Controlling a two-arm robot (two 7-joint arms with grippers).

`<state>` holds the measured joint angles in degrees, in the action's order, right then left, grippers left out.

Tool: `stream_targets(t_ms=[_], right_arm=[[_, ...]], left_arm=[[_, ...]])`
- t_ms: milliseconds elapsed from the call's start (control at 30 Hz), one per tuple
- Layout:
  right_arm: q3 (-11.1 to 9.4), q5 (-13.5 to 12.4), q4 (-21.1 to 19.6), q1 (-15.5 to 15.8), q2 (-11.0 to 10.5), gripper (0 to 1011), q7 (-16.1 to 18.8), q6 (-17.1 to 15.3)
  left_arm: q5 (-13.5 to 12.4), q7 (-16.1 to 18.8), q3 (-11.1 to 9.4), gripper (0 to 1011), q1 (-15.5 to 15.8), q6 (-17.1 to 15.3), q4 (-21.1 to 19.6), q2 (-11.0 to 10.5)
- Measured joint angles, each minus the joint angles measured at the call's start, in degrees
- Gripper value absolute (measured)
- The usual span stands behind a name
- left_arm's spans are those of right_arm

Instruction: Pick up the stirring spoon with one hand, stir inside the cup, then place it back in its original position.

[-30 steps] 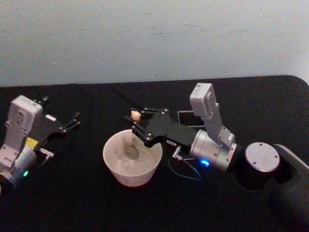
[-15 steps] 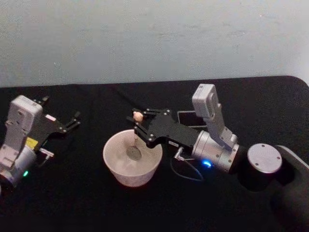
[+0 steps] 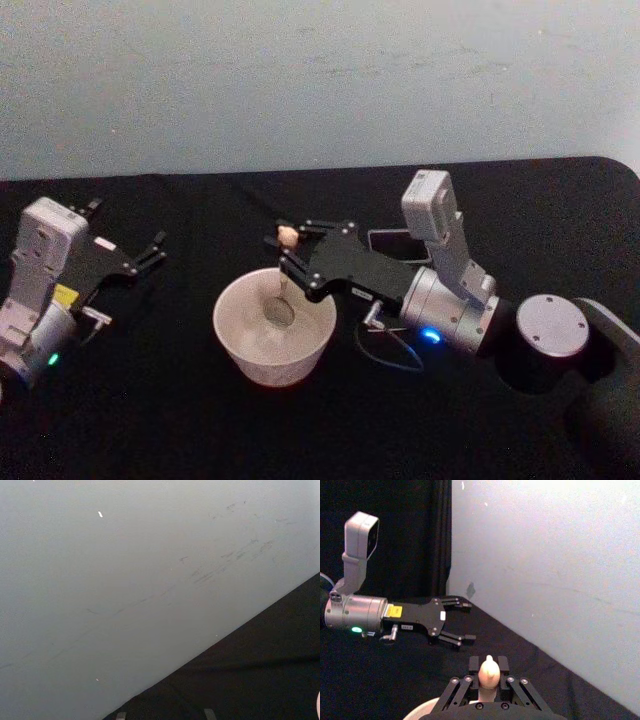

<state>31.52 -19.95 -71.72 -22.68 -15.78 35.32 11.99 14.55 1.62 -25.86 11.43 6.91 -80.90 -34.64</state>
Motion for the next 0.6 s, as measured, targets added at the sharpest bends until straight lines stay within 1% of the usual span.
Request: stream_targets(t_ms=[133, 233, 267, 300, 400, 500, 600], right_arm=[[-0.5, -0.4, -1.8, 0.2, -0.5, 213, 0.0, -0.1], [-1.2, -1.3, -4.1, 0.5, -1.2, 212, 0.1, -0.4], [-1.7, -1.8, -5.4, 0.7, -1.7, 212, 0.0, -0.4], [-1.7, -1.8, -5.4, 0.7, -1.7, 212, 0.0, -0.4], [-2.8, -2.7, -8.4, 1.3, -2.7, 212, -0.4, -0.5], [-3.4, -3.1, -10.2, 1.7, -3.4, 212, -0.8, -0.5], [-4.8, -3.7, -13.2, 2.7, -4.9, 212, -1.8, -1.0]], left_arm=[[0.0, 0.0, 0.0, 1001, 0.0, 0.0, 0.0, 0.0], [0.0, 0.0, 0.0, 1001, 0.0, 0.0, 0.0, 0.0], [0.0, 0.0, 0.0, 1001, 0.0, 0.0, 0.0, 0.0], [0.0, 0.0, 0.0, 1001, 0.0, 0.0, 0.0, 0.0], [0.0, 0.0, 0.0, 1001, 0.0, 0.0, 0.0, 0.0], [0.0, 0.0, 0.0, 1001, 0.0, 0.0, 0.0, 0.0], [0.0, 0.0, 0.0, 1001, 0.0, 0.0, 0.0, 0.0]])
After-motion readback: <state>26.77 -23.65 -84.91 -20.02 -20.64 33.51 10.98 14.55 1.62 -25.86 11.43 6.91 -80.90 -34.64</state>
